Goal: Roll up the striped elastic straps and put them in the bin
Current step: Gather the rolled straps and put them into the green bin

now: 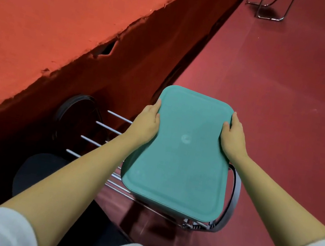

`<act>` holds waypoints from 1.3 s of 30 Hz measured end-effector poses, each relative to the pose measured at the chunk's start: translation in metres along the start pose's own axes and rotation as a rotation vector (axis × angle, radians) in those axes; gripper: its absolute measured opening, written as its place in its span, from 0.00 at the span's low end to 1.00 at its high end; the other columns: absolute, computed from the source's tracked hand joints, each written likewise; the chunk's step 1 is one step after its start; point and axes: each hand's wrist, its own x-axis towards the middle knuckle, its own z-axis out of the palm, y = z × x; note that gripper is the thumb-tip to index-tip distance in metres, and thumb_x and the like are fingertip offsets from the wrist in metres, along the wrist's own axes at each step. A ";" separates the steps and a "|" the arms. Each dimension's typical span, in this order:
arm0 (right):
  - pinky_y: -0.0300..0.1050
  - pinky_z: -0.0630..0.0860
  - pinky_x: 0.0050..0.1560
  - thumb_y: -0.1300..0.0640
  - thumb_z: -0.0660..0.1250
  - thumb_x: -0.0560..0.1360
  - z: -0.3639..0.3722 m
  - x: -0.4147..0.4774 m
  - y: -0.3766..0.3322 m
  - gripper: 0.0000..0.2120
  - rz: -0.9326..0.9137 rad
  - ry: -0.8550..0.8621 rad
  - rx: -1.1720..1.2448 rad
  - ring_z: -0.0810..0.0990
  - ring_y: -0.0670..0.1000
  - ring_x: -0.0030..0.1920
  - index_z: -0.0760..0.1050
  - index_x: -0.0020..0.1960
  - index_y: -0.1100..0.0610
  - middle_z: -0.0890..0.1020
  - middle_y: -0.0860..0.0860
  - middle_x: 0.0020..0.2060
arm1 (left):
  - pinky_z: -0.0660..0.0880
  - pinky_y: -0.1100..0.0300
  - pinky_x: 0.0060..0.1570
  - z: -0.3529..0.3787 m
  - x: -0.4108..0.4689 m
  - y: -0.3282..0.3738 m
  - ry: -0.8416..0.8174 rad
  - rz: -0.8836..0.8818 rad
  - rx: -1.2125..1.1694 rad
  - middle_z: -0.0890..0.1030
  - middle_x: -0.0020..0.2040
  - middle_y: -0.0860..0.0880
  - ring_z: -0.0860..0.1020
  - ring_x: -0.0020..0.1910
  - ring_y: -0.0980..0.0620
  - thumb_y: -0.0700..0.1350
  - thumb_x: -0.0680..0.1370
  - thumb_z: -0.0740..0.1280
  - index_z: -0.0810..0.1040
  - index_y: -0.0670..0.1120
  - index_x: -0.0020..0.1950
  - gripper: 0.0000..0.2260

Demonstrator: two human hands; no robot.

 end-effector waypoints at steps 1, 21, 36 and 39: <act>0.51 0.67 0.64 0.58 0.50 0.81 0.000 0.003 0.001 0.23 0.006 -0.002 0.005 0.69 0.59 0.68 0.59 0.75 0.61 0.69 0.59 0.69 | 0.69 0.53 0.57 -0.001 0.003 0.003 0.022 -0.005 0.042 0.75 0.60 0.40 0.74 0.58 0.42 0.43 0.82 0.53 0.64 0.43 0.74 0.20; 0.28 0.73 0.38 0.58 0.56 0.83 0.000 0.035 -0.002 0.12 0.126 0.084 0.452 0.75 0.50 0.49 0.73 0.61 0.62 0.78 0.52 0.50 | 0.64 0.62 0.59 -0.010 0.086 0.020 -0.058 -0.097 -0.295 0.71 0.69 0.49 0.70 0.65 0.51 0.36 0.81 0.52 0.67 0.48 0.74 0.22; 0.43 0.72 0.41 0.50 0.59 0.81 0.002 0.052 0.001 0.13 0.232 0.022 0.479 0.73 0.48 0.38 0.73 0.50 0.60 0.76 0.49 0.41 | 0.78 0.58 0.49 -0.012 0.100 0.018 -0.161 -0.257 -0.709 0.81 0.57 0.47 0.80 0.51 0.51 0.41 0.83 0.57 0.77 0.50 0.63 0.13; 0.47 0.73 0.45 0.50 0.61 0.80 0.002 0.048 0.004 0.12 0.256 0.026 0.548 0.74 0.51 0.41 0.76 0.48 0.58 0.78 0.53 0.43 | 0.79 0.57 0.49 -0.008 0.096 0.017 -0.132 -0.280 -0.801 0.82 0.56 0.46 0.81 0.48 0.51 0.44 0.82 0.61 0.78 0.48 0.62 0.11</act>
